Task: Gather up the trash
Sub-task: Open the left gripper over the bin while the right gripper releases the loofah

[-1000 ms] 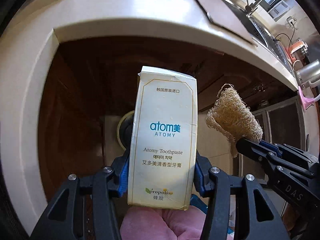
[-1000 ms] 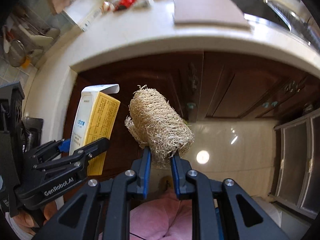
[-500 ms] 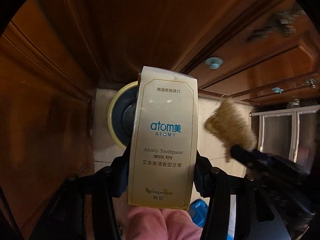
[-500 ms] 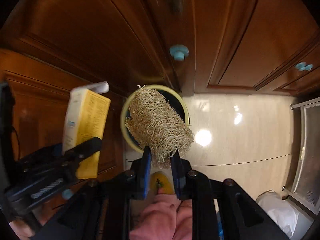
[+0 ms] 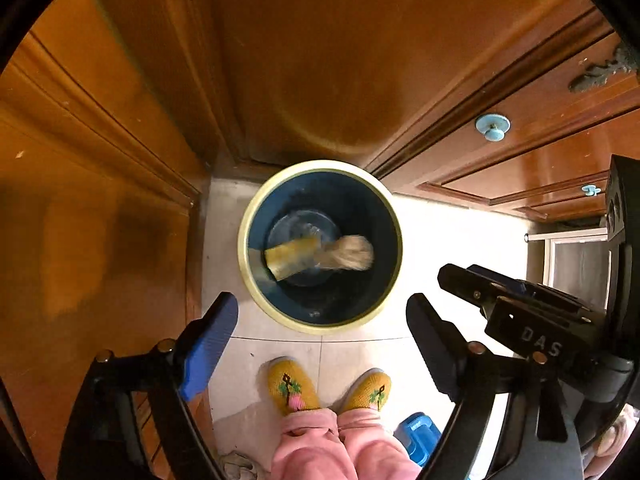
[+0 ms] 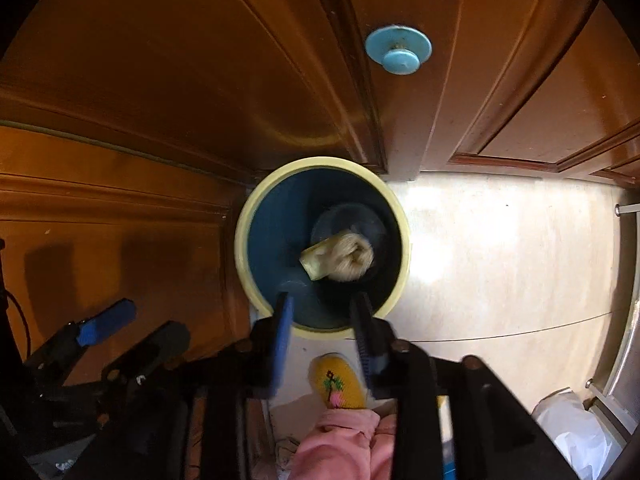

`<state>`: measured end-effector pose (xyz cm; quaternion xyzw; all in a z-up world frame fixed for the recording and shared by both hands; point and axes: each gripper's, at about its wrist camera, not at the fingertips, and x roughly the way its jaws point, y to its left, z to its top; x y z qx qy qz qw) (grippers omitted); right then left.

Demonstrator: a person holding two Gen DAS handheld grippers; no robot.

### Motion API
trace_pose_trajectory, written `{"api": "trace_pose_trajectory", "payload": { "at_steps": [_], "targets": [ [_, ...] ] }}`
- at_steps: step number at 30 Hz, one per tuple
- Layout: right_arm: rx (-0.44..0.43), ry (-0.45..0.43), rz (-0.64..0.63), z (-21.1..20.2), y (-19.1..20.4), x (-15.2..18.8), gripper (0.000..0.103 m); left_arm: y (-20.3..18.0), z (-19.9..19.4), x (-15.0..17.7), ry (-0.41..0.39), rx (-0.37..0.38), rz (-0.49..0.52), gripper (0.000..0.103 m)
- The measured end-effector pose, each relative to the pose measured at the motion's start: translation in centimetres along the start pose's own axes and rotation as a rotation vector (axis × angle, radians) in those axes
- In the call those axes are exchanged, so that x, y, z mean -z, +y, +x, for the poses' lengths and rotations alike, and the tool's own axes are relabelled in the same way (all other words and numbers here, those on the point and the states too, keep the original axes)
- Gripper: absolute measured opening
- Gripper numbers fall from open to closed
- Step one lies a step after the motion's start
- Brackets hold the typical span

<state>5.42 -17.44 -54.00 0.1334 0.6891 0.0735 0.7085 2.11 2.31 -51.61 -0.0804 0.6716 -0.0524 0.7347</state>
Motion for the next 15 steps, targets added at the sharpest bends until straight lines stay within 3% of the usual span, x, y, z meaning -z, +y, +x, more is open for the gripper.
{"api": "trace_pose_trajectory", "payload": {
  "at_steps": [7,15],
  "targets": [
    [-0.020,-0.019,0.003,-4.2,0.7,0.8,0.040,-0.8,-4.1,0.5,-0.044,-0.006,-0.009,0.085],
    [-0.060,-0.085,-0.031,-14.8,2.4,2.6,0.040,-4.8,-15.7,1.4,-0.155,0.012,0.069,0.085]
  ]
}}
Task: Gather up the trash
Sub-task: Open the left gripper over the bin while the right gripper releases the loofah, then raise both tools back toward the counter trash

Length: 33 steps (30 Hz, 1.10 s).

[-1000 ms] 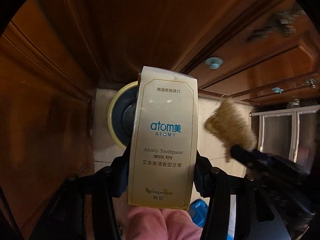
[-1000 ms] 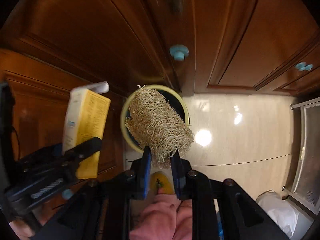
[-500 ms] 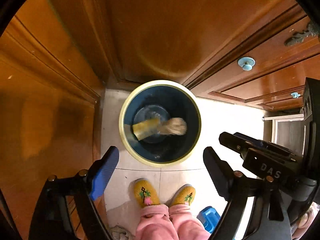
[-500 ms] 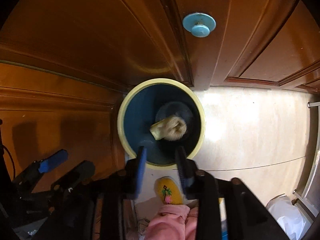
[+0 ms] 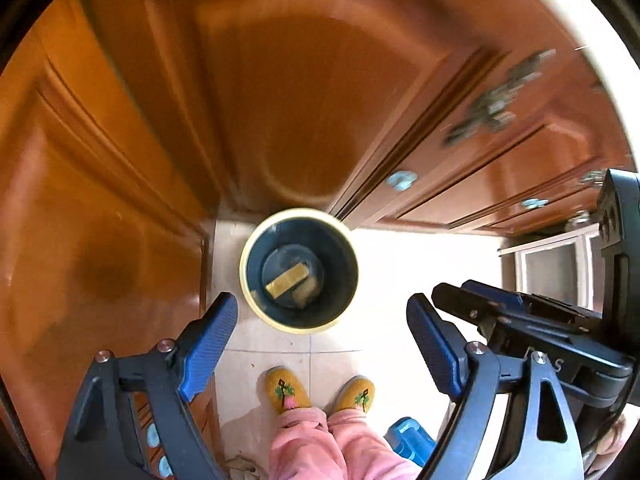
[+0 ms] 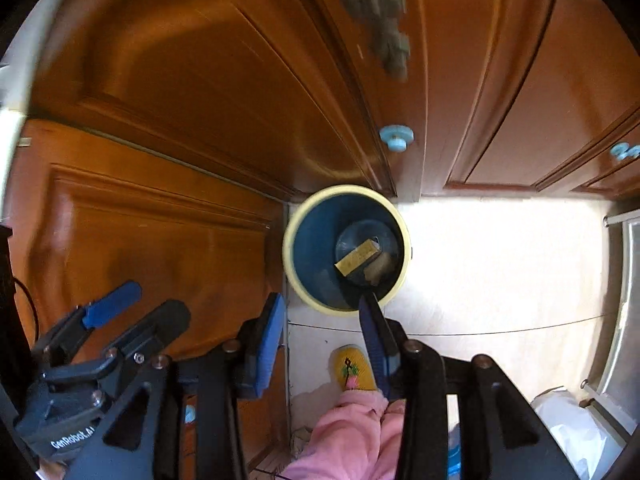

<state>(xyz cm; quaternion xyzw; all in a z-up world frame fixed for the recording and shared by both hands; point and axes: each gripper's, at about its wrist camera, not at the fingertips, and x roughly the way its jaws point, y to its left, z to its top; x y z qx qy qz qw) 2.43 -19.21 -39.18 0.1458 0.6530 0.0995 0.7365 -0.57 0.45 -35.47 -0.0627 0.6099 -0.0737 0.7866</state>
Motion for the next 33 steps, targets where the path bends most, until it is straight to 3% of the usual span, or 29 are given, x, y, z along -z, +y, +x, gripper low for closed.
{"api": "trace_pose_trajectory", "payload": {
  "at_steps": [8,17,26,33],
  "targets": [
    [0.000,-0.115,-0.061,-12.2,3.4,1.2,0.040,-4.1,-12.1,-1.8,-0.090,0.027,0.067,0.085],
    [-0.018,-0.247,-0.090,-22.8,6.4,1.9,0.040,-6.6,-22.4,-2.8,-0.195,0.033,0.118,0.085],
    [-0.015,-0.378,-0.115,-29.2,8.5,2.2,0.040,-6.5,-28.7,-4.8,-0.262,-0.022,0.065,0.085],
    [0.002,-0.467,-0.084,-32.6,9.8,0.9,0.040,-5.2,-30.2,-7.4,-0.310,-0.050,0.069,0.085]
  ]
}}
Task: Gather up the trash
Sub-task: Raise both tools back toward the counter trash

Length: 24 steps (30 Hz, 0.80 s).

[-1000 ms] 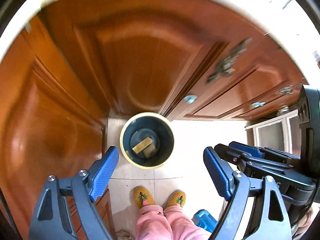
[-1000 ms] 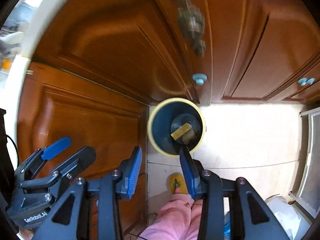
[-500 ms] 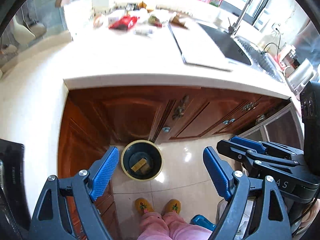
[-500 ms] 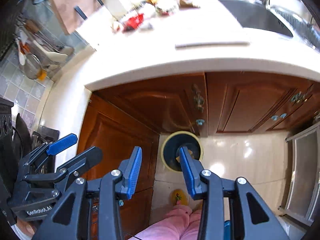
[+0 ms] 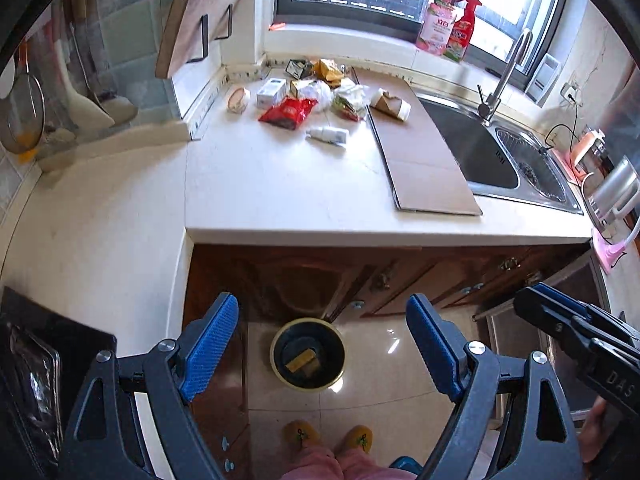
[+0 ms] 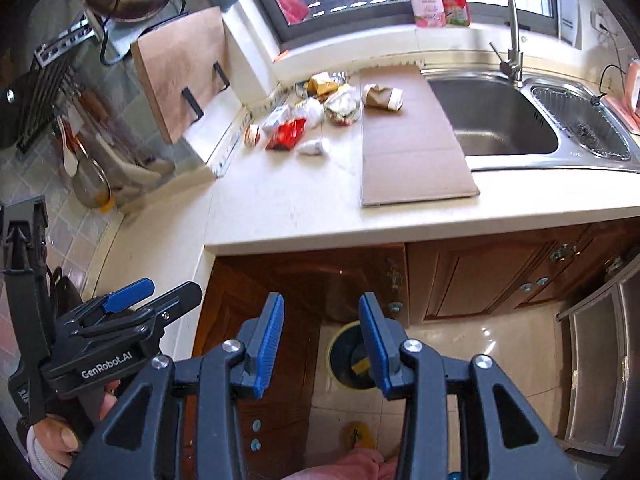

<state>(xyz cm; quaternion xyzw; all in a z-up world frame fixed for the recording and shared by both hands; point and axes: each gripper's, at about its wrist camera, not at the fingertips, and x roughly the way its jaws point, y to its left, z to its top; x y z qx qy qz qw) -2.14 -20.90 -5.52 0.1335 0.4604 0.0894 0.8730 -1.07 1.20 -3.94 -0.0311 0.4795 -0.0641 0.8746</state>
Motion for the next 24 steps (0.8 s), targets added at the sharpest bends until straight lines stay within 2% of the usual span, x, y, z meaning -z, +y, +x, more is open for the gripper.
{"api": "trace_pose_trajectory", "payload": {
  "at_steps": [12,15,20,24],
  "targets": [
    [0.041,-0.093,0.013,-1.5,0.4,-3.6,0.040,0.3,0.2,-6.0,-0.039,0.027,0.021,0.085],
    [0.043,-0.090,0.017,-0.9,-0.2,-5.0,0.045,0.1,0.8,-7.5,-0.037,0.040,0.019,0.085],
    [0.038,-0.089,0.002,0.7,-1.8,-8.8,0.046,-0.5,3.0,-10.4,-0.037,0.034,-0.006,0.085],
    [0.011,-0.077,-0.027,2.9,-3.8,-13.3,0.047,-0.8,5.6,-13.6,-0.037,0.016,-0.043,0.085]
  ]
}}
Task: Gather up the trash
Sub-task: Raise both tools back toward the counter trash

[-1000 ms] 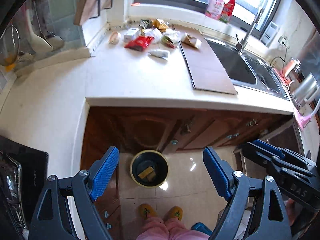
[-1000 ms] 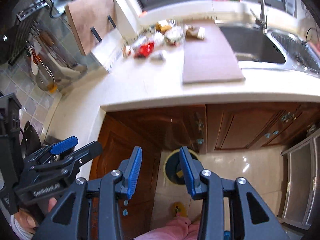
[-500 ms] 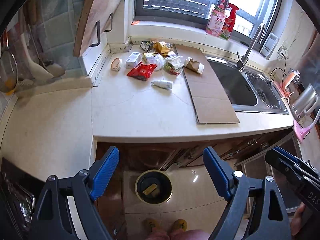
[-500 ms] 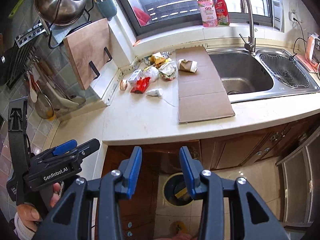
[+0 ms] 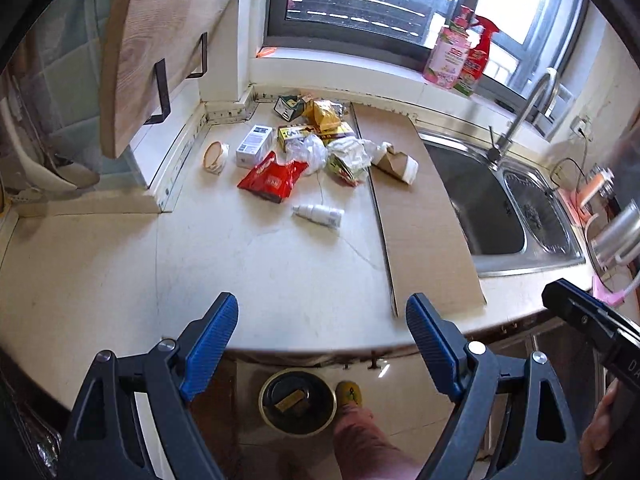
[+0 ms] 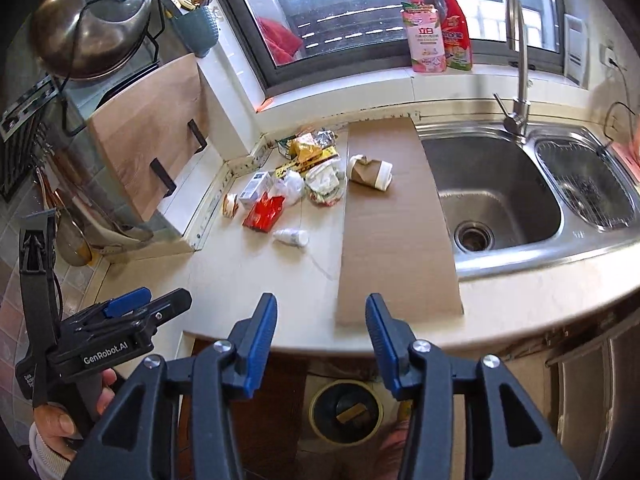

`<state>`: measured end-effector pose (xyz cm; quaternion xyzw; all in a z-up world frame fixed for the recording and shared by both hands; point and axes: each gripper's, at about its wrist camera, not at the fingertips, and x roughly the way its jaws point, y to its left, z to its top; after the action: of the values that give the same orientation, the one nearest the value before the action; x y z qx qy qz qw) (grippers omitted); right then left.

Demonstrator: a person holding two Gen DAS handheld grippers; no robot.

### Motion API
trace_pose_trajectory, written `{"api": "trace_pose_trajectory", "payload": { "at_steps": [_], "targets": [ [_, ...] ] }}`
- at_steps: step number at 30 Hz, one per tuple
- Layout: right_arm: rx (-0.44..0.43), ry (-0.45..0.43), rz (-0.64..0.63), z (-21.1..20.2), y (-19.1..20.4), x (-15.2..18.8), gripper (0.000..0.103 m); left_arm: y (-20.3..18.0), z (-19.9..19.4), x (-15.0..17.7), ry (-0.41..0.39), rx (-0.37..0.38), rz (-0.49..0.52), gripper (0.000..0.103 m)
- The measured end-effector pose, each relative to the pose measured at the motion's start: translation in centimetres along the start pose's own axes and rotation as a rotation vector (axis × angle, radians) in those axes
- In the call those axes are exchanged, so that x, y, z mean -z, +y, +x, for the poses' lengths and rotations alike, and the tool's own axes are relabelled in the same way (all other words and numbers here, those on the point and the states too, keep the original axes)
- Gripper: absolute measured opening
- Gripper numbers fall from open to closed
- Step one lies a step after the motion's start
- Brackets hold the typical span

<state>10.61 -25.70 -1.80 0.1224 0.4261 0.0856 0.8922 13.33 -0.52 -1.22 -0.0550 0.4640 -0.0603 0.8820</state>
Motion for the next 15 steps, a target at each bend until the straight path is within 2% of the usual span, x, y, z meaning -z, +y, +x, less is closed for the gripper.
{"api": "trace_pose_trajectory", "payload": {
  "at_steps": [8,15],
  "targets": [
    [-0.062,0.109,-0.032,7.4,-4.8,-9.2,0.047,-0.2,8.4,-6.2,0.087,-0.050,-0.148,0.084],
    [-0.086,0.212,-0.087,15.0,-8.7,-15.4,0.051,0.4,16.8,-8.7,0.221,-0.107,-0.297,0.074]
  ]
}}
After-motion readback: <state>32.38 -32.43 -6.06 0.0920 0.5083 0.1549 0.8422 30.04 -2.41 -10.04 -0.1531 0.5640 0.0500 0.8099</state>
